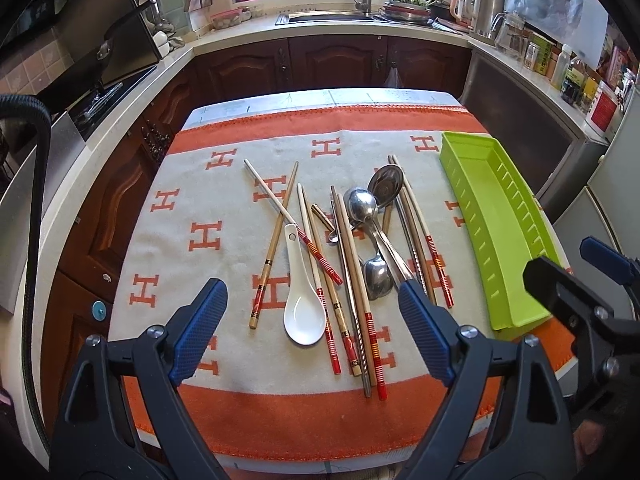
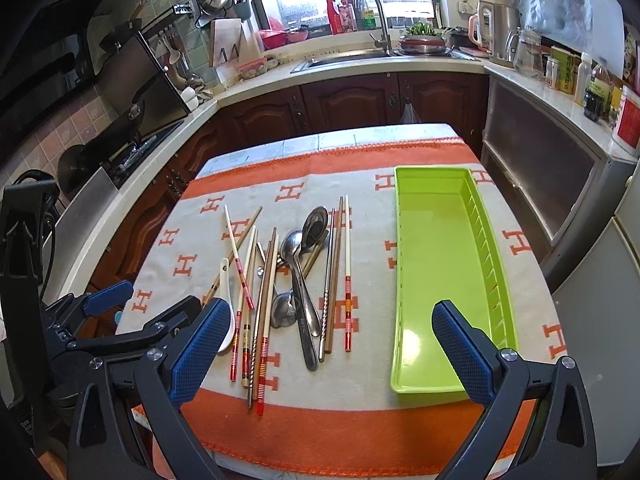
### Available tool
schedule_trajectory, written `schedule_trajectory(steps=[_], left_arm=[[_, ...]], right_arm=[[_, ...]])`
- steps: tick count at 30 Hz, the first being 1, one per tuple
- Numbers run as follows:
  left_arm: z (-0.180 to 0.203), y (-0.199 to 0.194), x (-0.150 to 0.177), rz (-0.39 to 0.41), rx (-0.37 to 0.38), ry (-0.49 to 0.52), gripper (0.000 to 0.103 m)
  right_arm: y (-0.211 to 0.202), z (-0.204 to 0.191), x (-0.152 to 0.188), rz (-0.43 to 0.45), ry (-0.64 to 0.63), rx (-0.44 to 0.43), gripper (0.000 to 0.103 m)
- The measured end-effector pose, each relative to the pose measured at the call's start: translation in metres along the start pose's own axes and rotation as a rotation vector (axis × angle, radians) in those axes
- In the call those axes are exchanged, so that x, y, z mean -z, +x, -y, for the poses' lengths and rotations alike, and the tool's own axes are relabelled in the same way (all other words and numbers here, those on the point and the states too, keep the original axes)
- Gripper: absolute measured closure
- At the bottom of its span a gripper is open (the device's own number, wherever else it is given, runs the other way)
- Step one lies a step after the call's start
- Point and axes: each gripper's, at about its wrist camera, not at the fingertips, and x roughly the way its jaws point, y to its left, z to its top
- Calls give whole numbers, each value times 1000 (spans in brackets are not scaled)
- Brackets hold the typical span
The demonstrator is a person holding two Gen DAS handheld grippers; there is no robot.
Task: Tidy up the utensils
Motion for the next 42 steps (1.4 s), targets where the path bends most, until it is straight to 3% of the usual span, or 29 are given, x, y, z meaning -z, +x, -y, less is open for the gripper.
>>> schedule_trajectory(steps=[4, 14, 21, 36, 42], left_arm=[[-3, -9, 4, 12, 6, 12, 26], [-16, -39, 26, 51, 6, -13, 26], [-28, -57, 30, 27, 37, -36, 26], [-29, -114, 25, 78, 101, -10, 26], [-23, -112, 19, 88, 75, 11, 26]], right_arm=[[-17, 2, -4, 46, -19, 46, 1], [-72, 12, -5, 125, -10, 87, 1], [-107, 6, 6, 141, -31, 58, 1], [-186, -1, 17, 199, -67, 3, 1], [-199, 2, 17, 183, -64, 2, 1]])
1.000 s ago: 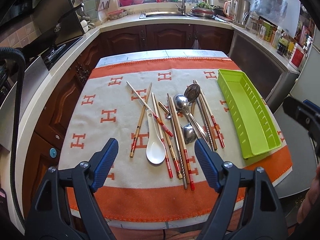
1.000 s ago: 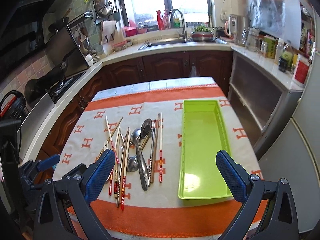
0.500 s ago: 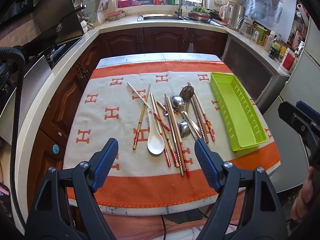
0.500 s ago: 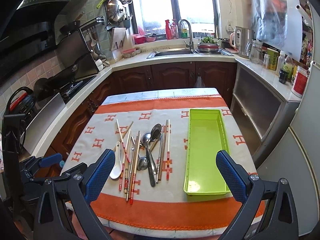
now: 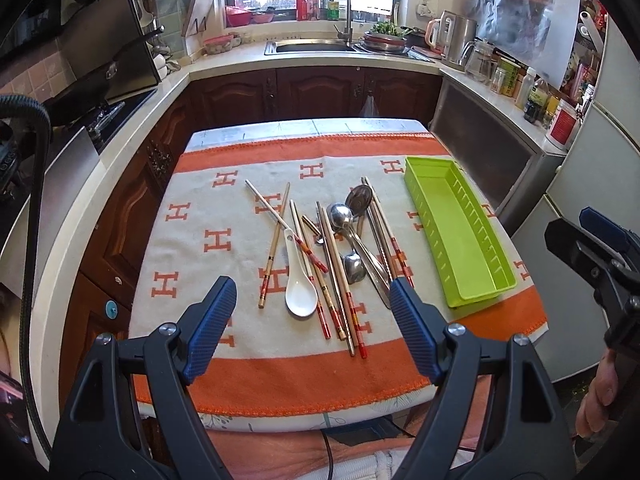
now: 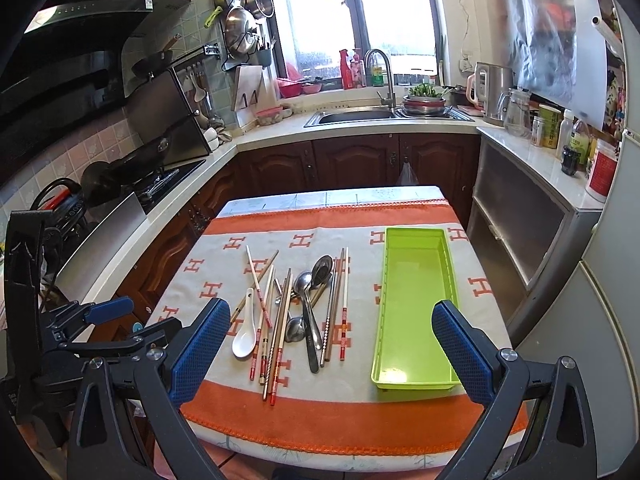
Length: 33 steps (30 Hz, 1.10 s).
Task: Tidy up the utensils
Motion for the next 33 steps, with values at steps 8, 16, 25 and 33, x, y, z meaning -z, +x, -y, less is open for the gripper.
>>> schedule_trajectory(steps=[8, 16, 25, 33], left_arm=[[-13, 26, -13, 2, -8, -13, 26], [-27, 73, -16, -83, 4, -13, 36], [-48, 125, -18, -125, -32, -11, 48], [-79, 191, -13, -245, 23, -22, 60]], right_arm=[[23, 1, -16, -61, 1, -1, 1], [94, -4, -27, -152, -11, -12, 3], [177, -33, -12, -288, -60, -82, 29], [260, -59, 12, -428, -75, -168, 56]])
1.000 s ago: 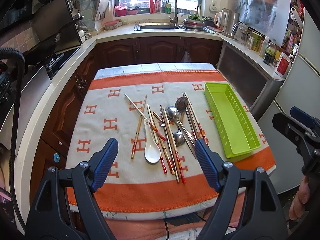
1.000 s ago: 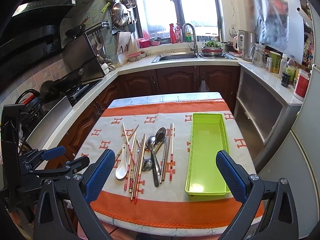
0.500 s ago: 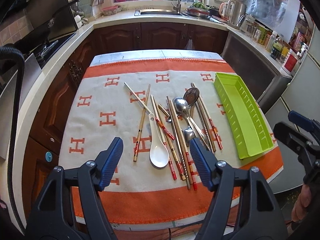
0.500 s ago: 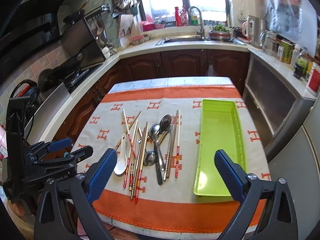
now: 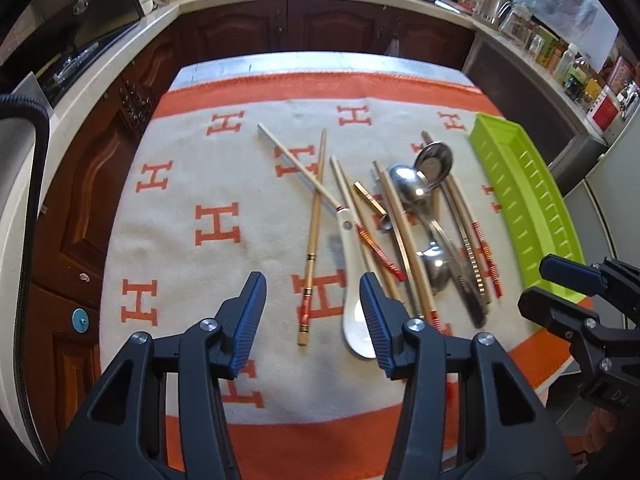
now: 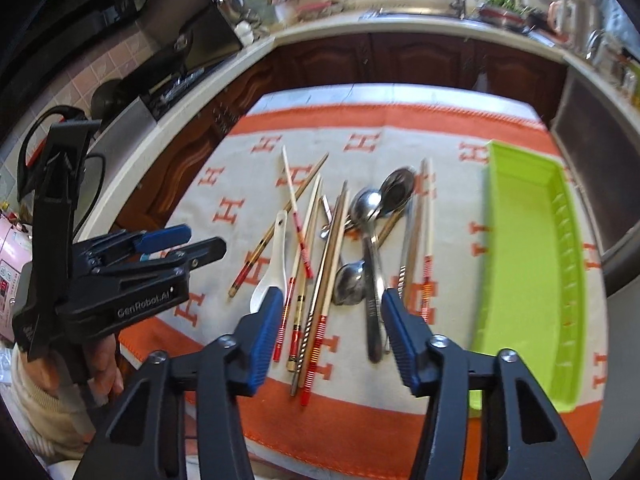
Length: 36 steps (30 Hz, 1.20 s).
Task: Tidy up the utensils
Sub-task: 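Move the left tool to a wooden chopstick while the right tool approaches a red-banded chopstick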
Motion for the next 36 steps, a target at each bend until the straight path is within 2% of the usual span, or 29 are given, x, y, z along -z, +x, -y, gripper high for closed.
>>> schedule_trajectory(steps=[5, 10, 15, 20, 28, 35, 36], left_arm=[[-16, 36, 0, -74, 51, 6, 63], [-28, 66, 2, -126, 80, 7, 75], [-31, 85, -1, -158, 126, -15, 75], [-30, 94, -11, -152, 152, -22, 75], [-20, 102, -24, -129, 108, 12, 75], [-11, 104, -29, -107, 55, 65, 75], [-10, 104, -29, -103, 42, 76, 80]], right_arm=[[43, 4, -3, -74, 12, -40, 66], [70, 8, -1, -108, 21, -74, 75], [94, 12, -1, -144, 38, -101, 78], [106, 14, -4, -159, 52, -109, 78], [113, 1, -47, -110, -2, -112, 78], [139, -12, -76, -131, -61, -91, 78], [141, -13, -80, -133, -69, -90, 78]])
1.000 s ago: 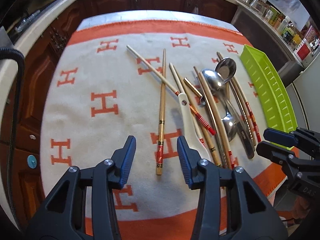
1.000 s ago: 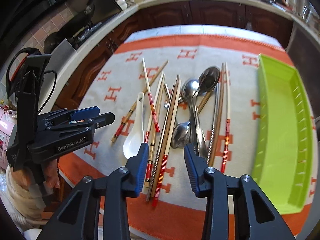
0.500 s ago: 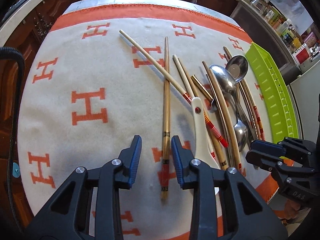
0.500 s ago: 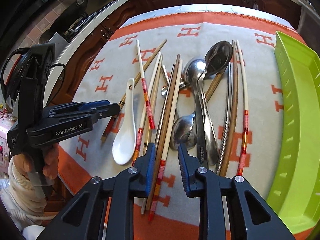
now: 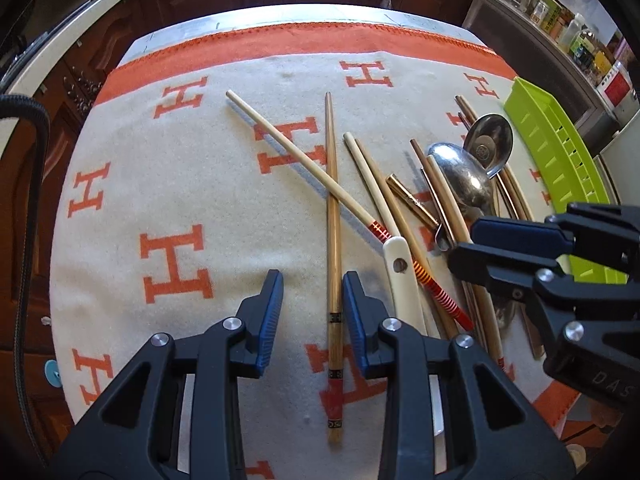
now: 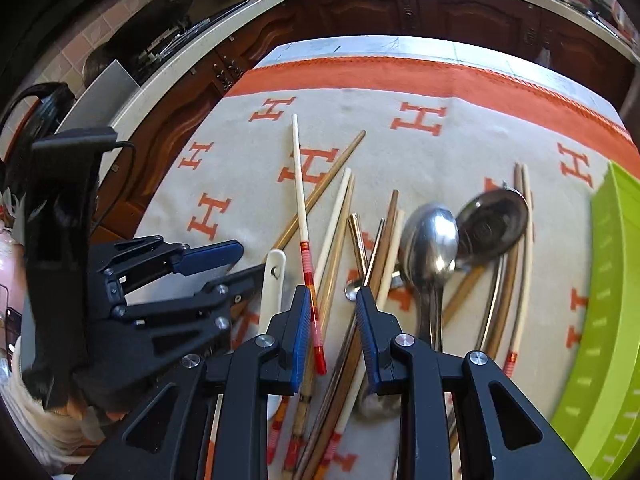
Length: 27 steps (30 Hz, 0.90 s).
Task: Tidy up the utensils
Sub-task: 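Move the left tool to a wooden chopstick while the right tool approaches a red-banded chopstick, then close the left tool on the wooden chopstick while the right tool grasps the red-banded chopstick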
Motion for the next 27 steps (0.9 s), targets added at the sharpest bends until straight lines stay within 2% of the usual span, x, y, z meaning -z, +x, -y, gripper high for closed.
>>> schedule_trajectory(steps=[1, 9, 19, 25, 27], left_arm=[[0, 0, 0, 4, -17, 0, 98], [-32, -10, 15, 34, 50, -141, 98], [-42, -15, 29, 29, 73, -148, 98], [-42, -15, 29, 37, 87, -161, 98], [-43, -15, 29, 37, 89, -163, 98]], right_arm=[[2, 0, -2, -1, -5, 0, 78], [22, -13, -23, 1, -58, 7, 78], [51, -40, -55, -58, -107, -76, 78], [74, -58, -63, -106, -168, -51, 78], [78, -62, -63, -97, -192, -38, 81]])
